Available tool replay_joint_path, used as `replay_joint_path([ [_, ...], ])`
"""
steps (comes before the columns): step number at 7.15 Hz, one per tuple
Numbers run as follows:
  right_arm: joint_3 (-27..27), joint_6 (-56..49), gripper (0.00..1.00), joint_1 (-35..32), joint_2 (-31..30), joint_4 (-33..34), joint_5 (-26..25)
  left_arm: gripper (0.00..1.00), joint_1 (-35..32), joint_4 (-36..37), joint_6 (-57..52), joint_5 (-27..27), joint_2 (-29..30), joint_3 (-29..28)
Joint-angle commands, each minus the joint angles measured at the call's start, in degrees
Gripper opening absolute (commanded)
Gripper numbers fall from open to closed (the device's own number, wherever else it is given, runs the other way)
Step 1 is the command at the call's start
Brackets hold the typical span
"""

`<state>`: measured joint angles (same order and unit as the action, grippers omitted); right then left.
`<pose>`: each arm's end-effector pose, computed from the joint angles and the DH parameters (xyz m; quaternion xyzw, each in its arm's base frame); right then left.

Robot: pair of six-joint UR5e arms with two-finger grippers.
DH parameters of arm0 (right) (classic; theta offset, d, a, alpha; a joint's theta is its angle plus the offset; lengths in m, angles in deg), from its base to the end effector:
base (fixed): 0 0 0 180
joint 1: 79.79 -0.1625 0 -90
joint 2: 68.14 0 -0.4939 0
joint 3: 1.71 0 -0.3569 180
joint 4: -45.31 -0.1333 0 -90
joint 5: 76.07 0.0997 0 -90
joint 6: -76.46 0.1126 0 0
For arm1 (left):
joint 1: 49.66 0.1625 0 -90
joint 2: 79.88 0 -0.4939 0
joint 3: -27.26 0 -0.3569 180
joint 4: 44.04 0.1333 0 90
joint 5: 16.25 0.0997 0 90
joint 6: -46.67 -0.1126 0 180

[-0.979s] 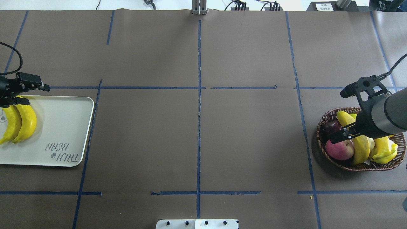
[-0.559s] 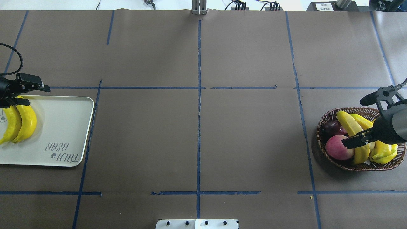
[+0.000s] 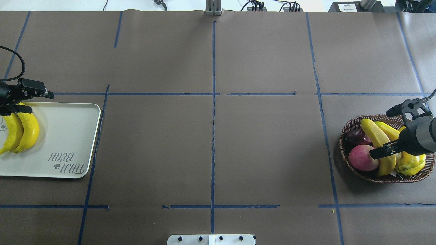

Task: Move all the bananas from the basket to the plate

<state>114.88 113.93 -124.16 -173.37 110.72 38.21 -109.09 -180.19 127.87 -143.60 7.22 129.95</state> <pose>-0.1973 -0.3147 0.5933 0.0931 -0.3498 -0.1309 0.9229 0.1763 -0.4263 0.5626 0.0151 0.5265 -0.2220 0.8206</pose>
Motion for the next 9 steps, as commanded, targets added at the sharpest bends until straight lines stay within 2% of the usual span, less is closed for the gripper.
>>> replay_joint_path([
  [1,-0.7,0.2,0.78,0.0,0.2,0.0,0.4,1.00,0.0,0.0,0.0,0.0,0.0,0.1],
  [3,-0.5,0.1,0.28,-0.1,0.1,-0.1,0.6,1.00,0.1,0.0,0.1,0.0,-0.2,0.5],
  [4,-0.4,0.2,0.13,-0.1,0.1,-0.1,0.5,1.00,0.1,0.0,0.1,0.0,-0.2,0.5],
  [5,-0.4,0.1,0.06,-0.1,0.0,-0.1,0.5,1.00,0.1,0.0,0.1,0.0,-0.2,0.6],
  [7,2.0,0.1,0.01,-0.3,0.0,0.1,0.9,1.00,0.1,0.0,0.1,0.0,-0.2,0.7],
  [9,5.3,0.1,0.00,-3.7,0.2,0.3,6.2,1.00,0.5,0.0,0.2,-0.1,-0.2,0.7],
])
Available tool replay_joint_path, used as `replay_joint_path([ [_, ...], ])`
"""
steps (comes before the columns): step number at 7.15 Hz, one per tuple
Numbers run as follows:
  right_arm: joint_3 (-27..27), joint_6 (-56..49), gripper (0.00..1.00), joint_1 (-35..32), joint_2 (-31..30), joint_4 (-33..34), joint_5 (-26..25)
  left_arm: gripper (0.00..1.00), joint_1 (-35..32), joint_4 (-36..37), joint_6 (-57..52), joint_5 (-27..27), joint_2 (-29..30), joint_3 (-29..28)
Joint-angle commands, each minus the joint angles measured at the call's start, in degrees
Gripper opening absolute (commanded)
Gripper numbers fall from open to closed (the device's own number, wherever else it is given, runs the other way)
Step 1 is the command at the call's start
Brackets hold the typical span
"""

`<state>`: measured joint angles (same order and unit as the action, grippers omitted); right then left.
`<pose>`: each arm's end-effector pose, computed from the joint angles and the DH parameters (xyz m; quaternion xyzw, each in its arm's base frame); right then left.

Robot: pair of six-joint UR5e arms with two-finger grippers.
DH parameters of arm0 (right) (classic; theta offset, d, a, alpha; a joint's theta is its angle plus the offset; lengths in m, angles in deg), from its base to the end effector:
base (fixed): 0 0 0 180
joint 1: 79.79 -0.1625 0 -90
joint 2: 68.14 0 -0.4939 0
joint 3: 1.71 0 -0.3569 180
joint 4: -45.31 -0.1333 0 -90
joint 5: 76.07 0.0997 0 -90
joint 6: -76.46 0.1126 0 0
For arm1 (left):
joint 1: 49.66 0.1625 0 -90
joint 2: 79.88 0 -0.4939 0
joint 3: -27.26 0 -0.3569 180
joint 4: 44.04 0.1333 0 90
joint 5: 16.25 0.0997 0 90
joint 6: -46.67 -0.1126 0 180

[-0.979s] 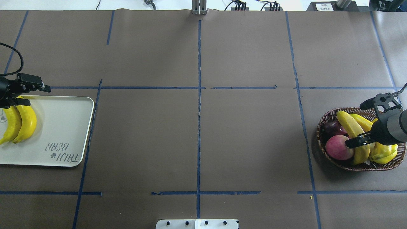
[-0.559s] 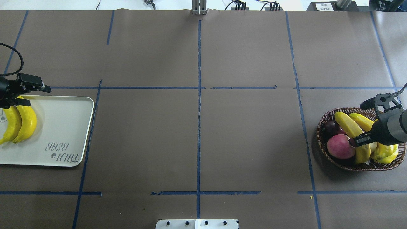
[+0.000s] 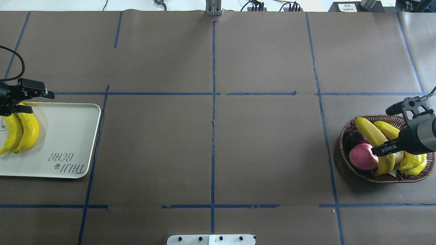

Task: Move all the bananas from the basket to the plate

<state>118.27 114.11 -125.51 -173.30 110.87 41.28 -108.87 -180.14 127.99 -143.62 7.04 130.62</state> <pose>-0.1904 -0.3121 0.5623 0.1005 -0.3821 -0.1322 0.9091 0.1768 -0.4236 0.5585 0.0156 0.5289 -0.2195 0.8197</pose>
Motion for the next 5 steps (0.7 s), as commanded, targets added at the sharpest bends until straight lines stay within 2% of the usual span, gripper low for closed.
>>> replay_joint_path([
  [1,2.4,0.0,0.00,-4.3,1.6,0.2,6.3,1.00,0.5,-0.4,0.2,-0.1,0.1,0.0],
  [3,1.1,1.2,0.00,-4.3,8.1,0.5,7.9,1.00,0.6,-3.7,0.3,-0.2,0.2,-0.2],
  [5,-0.7,13.5,0.00,-3.5,16.2,-0.2,8.0,1.00,1.9,-3.8,0.3,-0.2,1.8,-0.1],
])
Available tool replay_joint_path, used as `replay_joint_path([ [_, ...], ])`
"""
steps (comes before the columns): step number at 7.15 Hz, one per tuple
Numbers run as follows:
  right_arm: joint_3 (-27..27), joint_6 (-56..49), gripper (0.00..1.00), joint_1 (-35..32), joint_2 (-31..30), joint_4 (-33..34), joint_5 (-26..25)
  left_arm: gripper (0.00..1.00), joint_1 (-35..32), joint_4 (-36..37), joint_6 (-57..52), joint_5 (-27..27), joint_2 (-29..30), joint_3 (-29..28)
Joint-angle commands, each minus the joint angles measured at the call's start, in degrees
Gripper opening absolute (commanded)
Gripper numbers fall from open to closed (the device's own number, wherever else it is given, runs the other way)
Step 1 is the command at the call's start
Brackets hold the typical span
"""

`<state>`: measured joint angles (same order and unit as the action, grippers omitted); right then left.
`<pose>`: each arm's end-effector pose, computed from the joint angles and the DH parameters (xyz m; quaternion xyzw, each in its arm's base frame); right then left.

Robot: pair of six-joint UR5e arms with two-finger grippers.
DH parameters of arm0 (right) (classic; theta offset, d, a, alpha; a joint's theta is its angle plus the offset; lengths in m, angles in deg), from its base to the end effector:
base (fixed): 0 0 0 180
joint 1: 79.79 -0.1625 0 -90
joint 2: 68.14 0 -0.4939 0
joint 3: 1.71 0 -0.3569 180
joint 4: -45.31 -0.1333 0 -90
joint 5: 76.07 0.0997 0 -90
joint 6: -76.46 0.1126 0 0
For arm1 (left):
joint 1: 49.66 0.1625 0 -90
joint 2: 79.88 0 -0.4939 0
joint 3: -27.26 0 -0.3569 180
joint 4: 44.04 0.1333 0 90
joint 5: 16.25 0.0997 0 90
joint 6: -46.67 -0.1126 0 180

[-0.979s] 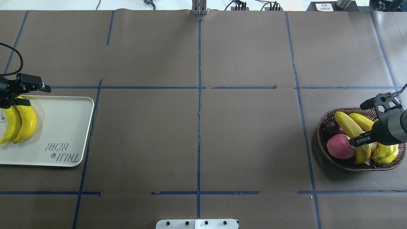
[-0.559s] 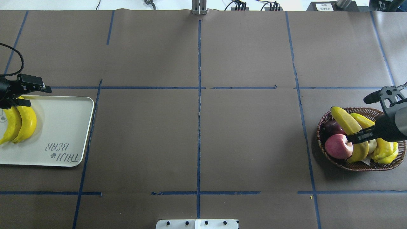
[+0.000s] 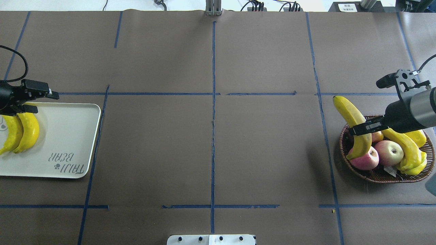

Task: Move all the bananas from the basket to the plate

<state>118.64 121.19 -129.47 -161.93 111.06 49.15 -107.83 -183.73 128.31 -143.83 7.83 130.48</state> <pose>-0.2202 -0.3651 0.4766 0.1166 -0.4778 -0.0966 0.8653 0.1863 -0.4227 0.5452 0.0296 0.5520 -0.1967 0.8098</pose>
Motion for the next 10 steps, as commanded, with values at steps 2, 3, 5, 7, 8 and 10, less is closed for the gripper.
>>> replay_joint_path([
  [2,-1.3,16.4,0.01,3.9,9.8,-1.6,-0.2,1.00,2.8,-0.2,0.1,0.1,3.8,0.1],
  [3,-2.6,20.2,0.00,7.1,11.2,-6.4,-1.5,1.00,4.3,-0.2,3.6,0.1,5.3,0.0],
  [5,-5.8,27.5,0.00,10.3,15.8,-11.5,-6.2,1.00,6.4,-0.1,8.8,0.5,7.8,0.0],
  [7,-6.2,31.0,0.00,15.6,19.4,-11.5,-13.9,1.00,8.6,0.2,18.1,2.9,12.3,-0.2],
  [8,-6.4,33.6,0.00,18.0,21.1,-11.5,-16.6,1.00,9.9,0.6,23.2,3.9,14.5,-0.4],
  [10,-9.1,35.3,0.00,22.6,26.3,-11.5,-22.7,1.00,11.6,0.8,31.0,4.2,19.3,-1.6],
])
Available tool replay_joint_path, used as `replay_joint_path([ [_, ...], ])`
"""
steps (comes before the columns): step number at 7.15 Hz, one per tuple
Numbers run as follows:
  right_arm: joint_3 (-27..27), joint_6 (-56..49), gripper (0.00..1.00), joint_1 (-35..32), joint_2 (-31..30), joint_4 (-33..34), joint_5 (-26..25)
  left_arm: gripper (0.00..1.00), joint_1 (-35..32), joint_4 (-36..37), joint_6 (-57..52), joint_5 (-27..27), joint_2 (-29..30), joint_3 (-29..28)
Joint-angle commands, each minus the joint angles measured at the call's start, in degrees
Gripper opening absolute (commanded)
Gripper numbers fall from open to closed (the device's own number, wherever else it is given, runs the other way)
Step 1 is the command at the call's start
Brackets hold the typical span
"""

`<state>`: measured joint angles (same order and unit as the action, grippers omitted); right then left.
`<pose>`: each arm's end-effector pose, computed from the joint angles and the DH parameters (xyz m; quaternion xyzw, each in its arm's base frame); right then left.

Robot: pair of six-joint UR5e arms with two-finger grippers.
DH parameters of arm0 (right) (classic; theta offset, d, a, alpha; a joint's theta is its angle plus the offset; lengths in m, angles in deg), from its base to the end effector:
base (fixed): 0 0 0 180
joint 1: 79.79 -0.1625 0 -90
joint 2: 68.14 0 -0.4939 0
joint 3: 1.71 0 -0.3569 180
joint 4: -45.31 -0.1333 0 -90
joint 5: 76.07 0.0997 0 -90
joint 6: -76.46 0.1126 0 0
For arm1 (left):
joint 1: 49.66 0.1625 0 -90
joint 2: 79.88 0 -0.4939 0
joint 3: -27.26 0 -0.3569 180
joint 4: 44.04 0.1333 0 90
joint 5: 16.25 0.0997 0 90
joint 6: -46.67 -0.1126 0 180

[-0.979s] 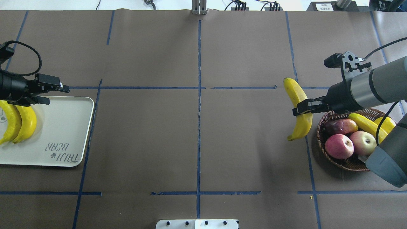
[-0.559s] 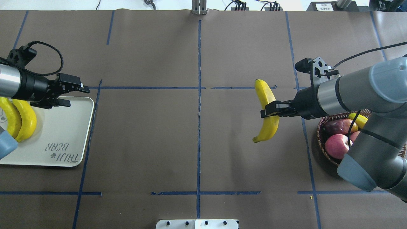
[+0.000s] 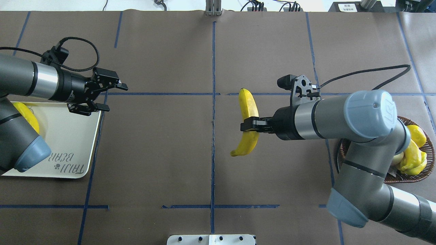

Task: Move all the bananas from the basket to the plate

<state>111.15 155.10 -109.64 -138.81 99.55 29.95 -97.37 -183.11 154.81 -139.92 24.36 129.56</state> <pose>-0.4301 -0.3647 0.3140 0.1178 -0.6211 0.0372 0.7739 0.3219 -0.4592 0.4085 -0.0715 0.6257 -0.2620 0.7313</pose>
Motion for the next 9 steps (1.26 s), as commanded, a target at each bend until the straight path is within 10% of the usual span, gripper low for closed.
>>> replay_joint_path([
  [1,-3.8,1.6,0.00,4.3,5.9,0.0,-3.9,1.00,2.5,0.2,4.8,1.6,4.0,-0.7],
  [9,-11.9,-0.7,0.00,4.8,19.3,9.6,1.9,1.00,12.0,0.1,3.9,3.5,10.5,-0.9],
])
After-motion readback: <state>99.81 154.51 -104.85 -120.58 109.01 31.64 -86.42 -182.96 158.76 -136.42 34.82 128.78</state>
